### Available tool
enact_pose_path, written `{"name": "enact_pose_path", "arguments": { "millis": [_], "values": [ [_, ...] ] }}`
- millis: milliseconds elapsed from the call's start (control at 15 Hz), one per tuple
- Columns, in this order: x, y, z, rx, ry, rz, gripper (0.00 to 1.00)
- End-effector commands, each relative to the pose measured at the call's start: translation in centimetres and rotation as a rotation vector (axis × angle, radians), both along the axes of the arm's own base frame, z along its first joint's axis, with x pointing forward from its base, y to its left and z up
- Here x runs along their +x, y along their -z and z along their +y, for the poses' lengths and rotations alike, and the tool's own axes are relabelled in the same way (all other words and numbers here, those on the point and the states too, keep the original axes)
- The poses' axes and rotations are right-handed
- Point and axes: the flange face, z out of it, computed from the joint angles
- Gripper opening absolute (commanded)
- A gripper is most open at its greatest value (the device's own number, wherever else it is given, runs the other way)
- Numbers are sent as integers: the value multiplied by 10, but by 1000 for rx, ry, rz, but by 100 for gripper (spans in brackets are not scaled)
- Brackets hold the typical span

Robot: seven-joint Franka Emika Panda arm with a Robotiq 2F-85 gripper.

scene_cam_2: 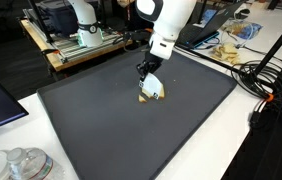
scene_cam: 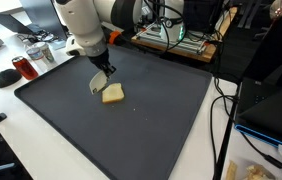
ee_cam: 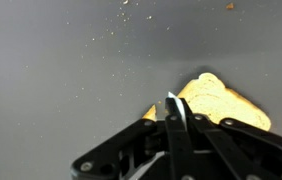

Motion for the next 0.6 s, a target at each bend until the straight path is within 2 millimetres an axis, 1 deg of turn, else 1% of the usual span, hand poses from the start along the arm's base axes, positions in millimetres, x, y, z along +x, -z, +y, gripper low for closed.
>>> {"name": "enact_pose_path", "arguments": {
  "millis": [0, 200, 400, 533],
  "values": [
    [-10, -21, -1, 67, 4, -28, 1],
    [-12, -37, -1, 68, 18, -96, 1],
    [-15, -48, 2, 75, -3, -193, 1],
    [-20, -53, -2, 94, 2, -245, 1]
  ]
}}
